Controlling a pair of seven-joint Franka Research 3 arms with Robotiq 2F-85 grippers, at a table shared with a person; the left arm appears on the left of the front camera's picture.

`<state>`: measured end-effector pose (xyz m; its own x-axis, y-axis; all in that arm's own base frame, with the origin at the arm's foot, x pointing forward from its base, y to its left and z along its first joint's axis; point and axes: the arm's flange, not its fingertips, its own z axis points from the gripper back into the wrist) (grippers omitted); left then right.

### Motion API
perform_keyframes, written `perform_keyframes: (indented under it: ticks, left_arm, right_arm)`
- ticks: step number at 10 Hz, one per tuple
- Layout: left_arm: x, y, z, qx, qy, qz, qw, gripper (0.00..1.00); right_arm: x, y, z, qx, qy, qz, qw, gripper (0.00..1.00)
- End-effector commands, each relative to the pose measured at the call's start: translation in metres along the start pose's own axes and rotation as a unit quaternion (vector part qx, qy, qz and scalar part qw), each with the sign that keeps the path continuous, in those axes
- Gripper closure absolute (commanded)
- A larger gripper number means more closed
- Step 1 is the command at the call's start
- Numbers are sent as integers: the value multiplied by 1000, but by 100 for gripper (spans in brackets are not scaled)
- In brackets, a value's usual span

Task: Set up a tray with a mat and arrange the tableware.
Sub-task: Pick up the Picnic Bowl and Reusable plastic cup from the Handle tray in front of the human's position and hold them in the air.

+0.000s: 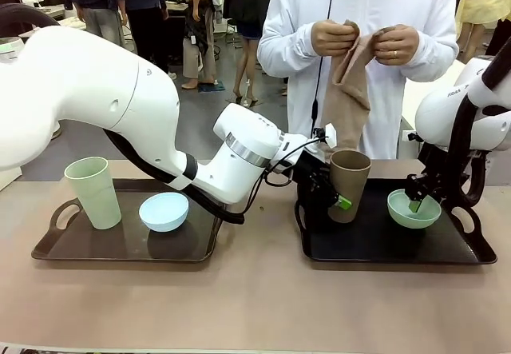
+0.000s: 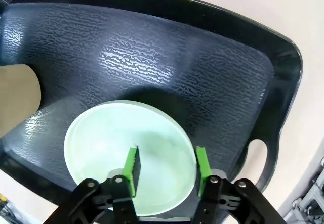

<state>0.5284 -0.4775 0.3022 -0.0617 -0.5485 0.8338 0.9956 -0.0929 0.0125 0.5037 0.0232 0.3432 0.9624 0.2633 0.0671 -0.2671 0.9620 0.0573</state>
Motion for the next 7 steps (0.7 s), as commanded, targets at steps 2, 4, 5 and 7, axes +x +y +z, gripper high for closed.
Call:
perform_keyframes:
  ticks: [2, 4, 5, 7]
  left_arm:
    - [-4, -4, 3, -2, -25, -8, 1000, 76]
    - [-4, -6, 5, -2, -27, -7, 1000, 77]
    - [-3, -7, 6, -1, -30, -6, 1000, 100]
    - [5, -16, 21, 2, -41, -6, 999, 100]
  right_arm:
    - [6, -5, -2, 11, -1, 6, 1000, 96]
    - [7, -4, -1, 5, -2, 9, 1000, 100]
    - [7, -4, 0, 3, -3, 10, 1000, 100]
    - [5, -5, 13, -14, 1, -7, 1000, 100]
